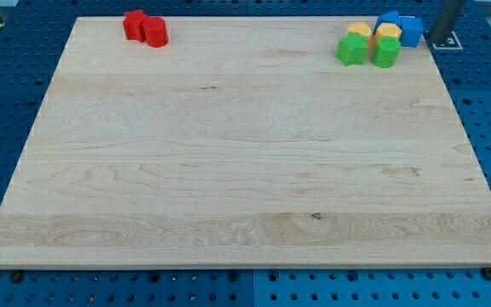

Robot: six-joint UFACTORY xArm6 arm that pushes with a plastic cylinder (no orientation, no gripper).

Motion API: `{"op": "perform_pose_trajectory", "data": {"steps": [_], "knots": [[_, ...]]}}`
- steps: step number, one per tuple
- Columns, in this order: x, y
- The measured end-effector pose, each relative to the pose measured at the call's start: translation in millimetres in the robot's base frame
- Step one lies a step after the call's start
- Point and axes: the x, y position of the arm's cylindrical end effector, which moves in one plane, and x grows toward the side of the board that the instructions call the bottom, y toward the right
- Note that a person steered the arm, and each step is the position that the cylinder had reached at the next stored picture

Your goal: Nudge the group of blocks left a bit

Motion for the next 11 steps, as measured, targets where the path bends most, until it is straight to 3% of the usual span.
{"op": "perform_pose_trajectory", "data": {"steps": [2,3,4,6,8,11], "knots": [[-11,0],[-46,-2],[-47,-2],[-7,-7],[-37,-37],[-25,-57]]}}
